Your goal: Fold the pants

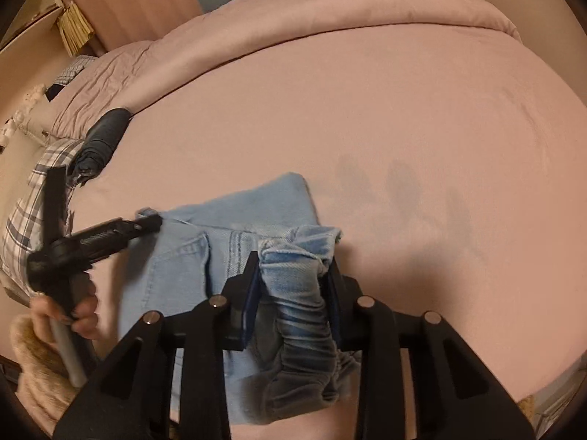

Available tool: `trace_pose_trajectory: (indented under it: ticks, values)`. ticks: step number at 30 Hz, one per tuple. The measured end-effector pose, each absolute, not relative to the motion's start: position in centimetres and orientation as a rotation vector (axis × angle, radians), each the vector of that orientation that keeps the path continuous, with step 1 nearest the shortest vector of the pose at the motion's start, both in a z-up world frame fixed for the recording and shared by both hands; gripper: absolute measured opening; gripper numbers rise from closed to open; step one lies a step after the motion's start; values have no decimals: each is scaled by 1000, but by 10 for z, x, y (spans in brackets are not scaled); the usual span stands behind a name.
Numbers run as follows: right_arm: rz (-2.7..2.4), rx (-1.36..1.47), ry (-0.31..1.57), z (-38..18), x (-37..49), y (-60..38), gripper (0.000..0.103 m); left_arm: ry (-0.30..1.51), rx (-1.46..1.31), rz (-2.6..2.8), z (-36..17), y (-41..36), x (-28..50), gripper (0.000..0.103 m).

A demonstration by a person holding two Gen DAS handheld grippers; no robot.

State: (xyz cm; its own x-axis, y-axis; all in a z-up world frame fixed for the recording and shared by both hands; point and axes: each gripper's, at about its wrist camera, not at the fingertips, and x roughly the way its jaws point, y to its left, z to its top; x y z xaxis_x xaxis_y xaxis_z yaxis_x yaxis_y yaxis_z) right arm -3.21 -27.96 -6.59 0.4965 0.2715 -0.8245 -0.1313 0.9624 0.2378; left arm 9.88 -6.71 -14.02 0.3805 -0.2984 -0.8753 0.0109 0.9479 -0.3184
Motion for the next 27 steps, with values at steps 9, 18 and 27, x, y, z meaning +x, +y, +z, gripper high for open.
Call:
trace_pose_trajectory:
  ticks: [9, 18, 27]
  values:
    - [240, 170, 1045, -75, -23, -290, 37, 1144, -306, -182, -140, -66, 93, 63]
    - [227, 172, 1052, -65, -26, -297, 49, 1063, -360, -216, -102, -47, 68, 54]
    - [292, 230, 1033, -49, -47, -313, 81, 1021, -412, -298, -70, -35, 13, 69]
